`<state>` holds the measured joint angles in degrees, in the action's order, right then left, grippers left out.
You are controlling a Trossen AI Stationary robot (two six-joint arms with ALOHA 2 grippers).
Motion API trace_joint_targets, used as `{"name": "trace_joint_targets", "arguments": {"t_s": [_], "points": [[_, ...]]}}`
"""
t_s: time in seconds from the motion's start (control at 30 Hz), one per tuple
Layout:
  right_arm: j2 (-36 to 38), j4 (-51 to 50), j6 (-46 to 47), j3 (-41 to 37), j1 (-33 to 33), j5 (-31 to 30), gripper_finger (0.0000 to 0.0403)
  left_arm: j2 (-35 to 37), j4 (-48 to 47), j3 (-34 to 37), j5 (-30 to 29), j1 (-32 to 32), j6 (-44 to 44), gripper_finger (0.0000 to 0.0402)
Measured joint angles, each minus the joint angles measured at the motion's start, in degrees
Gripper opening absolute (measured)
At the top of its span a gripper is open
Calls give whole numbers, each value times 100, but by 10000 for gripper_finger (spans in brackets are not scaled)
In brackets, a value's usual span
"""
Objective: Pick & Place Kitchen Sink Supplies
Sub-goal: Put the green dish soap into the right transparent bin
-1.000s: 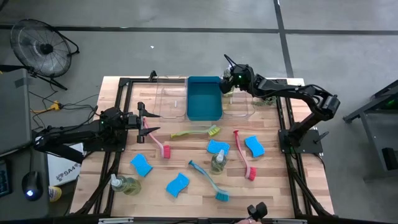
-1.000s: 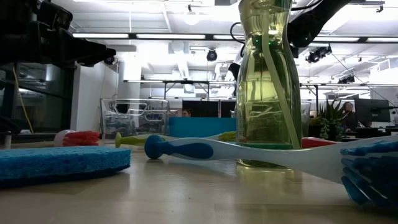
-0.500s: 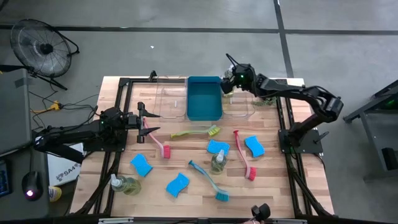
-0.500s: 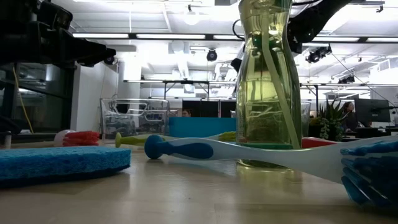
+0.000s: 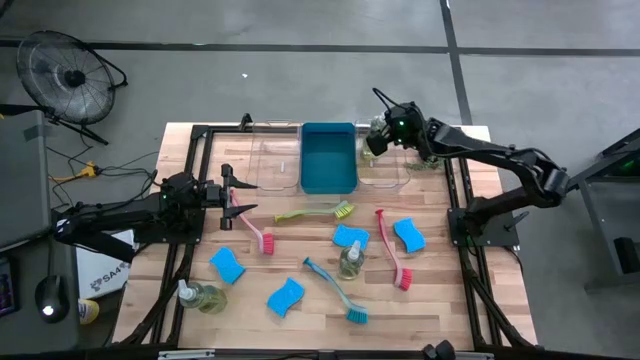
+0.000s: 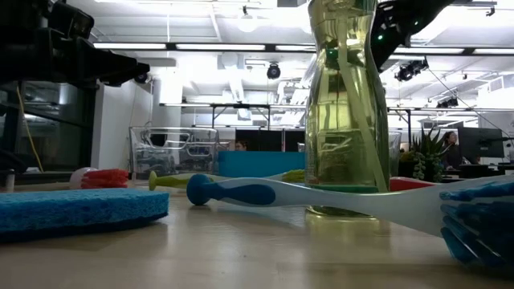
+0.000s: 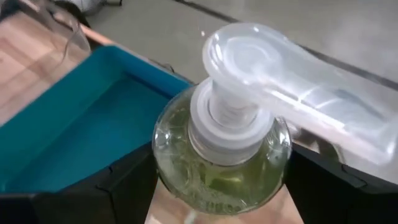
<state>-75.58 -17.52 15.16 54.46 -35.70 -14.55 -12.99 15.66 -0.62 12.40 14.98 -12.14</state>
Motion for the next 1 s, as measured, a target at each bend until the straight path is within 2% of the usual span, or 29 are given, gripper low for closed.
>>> {"name": "trace_joint_targets", "arguments": {"t_s": [0.17, 0.4, 0.6, 1.0], "points": [[457, -752, -10, -4, 24, -7, 308, -2, 0, 0, 1, 0, 0, 234], [639, -684, -111, -4, 2, 33, 308, 0, -29, 0, -2, 0, 0, 234], [492, -512, -202, -4, 11, 38, 308, 0, -108, 0, -2, 0, 0, 234], [-420, 753, -184, 13, 13, 74, 307, -1, -131, 0, -2, 0, 0, 234]]}}
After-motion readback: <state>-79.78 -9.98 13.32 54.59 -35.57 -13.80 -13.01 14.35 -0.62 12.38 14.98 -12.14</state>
